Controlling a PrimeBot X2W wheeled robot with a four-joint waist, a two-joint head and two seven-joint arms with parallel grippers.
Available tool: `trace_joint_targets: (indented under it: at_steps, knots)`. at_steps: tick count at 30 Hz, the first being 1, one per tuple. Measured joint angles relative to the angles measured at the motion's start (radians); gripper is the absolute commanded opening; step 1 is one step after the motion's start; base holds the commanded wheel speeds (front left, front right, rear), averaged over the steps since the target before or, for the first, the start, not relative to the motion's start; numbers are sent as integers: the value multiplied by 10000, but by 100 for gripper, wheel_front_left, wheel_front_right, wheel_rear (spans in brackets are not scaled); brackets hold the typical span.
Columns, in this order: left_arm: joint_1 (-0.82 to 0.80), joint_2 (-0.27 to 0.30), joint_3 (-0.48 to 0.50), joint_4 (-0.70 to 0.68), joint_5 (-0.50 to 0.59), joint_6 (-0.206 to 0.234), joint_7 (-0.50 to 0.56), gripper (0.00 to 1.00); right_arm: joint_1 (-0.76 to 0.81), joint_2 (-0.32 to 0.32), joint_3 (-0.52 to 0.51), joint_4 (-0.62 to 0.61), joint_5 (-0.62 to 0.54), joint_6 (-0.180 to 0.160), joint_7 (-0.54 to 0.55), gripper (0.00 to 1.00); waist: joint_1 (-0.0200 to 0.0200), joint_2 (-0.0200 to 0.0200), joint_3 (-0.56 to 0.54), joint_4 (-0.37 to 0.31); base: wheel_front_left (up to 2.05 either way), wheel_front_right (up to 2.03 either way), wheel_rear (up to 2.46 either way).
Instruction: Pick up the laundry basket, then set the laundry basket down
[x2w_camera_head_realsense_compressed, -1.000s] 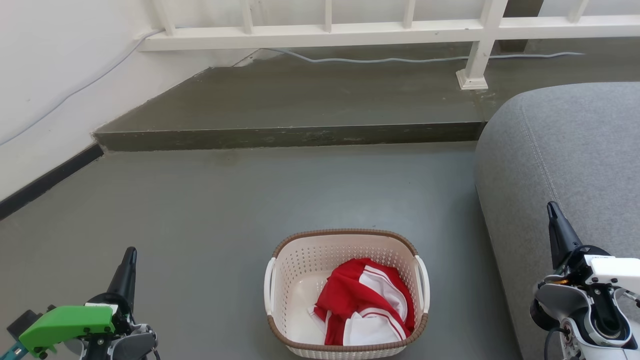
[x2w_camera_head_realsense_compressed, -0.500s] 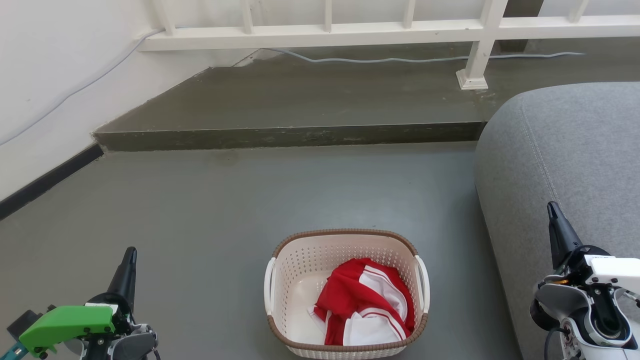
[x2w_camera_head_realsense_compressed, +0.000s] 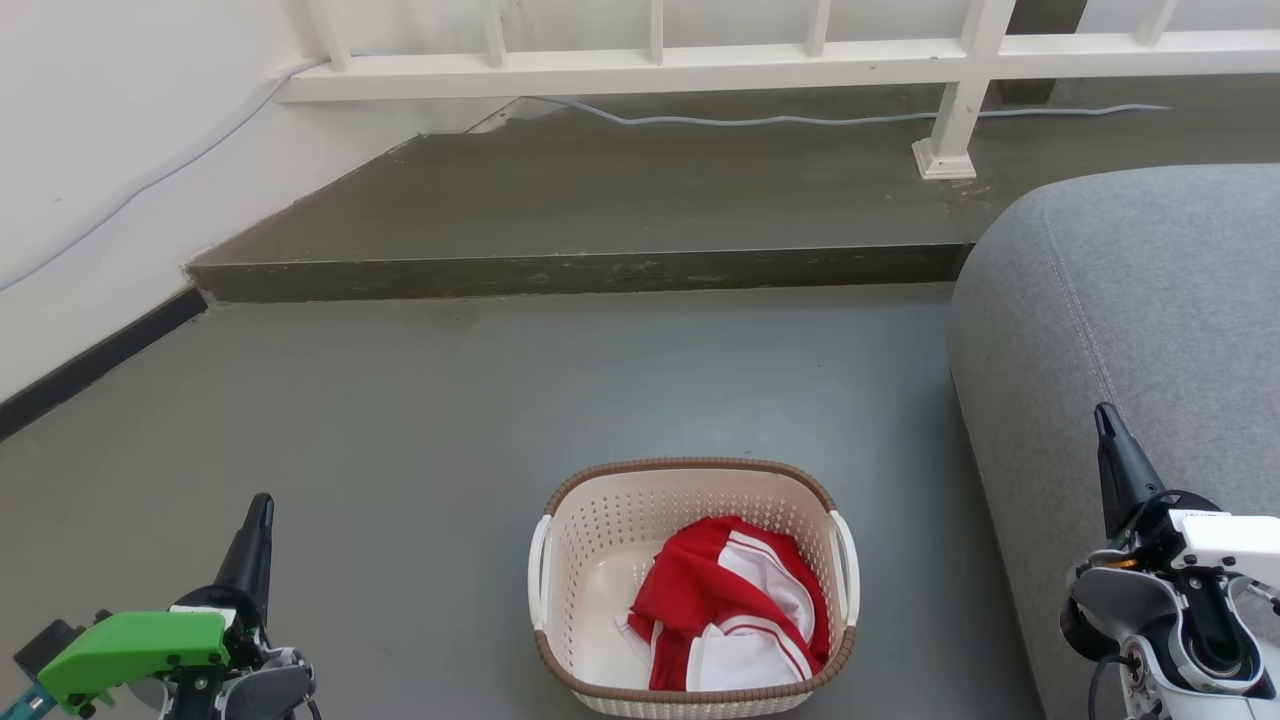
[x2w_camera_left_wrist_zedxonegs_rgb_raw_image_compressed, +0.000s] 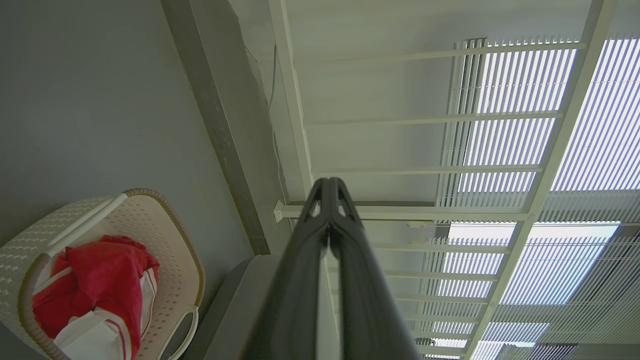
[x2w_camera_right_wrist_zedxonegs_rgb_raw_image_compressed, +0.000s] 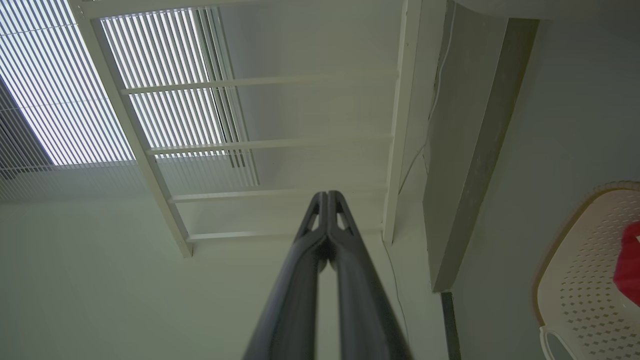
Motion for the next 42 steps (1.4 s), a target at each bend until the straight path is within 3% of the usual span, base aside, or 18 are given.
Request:
trace_joint_targets:
  at_steps: [42]
  knots:
    - [0,-12,33,-8,44,-2,29,0,0,12,-23,-4,-13,0,2,0,0,0,1,0,0,0,0]
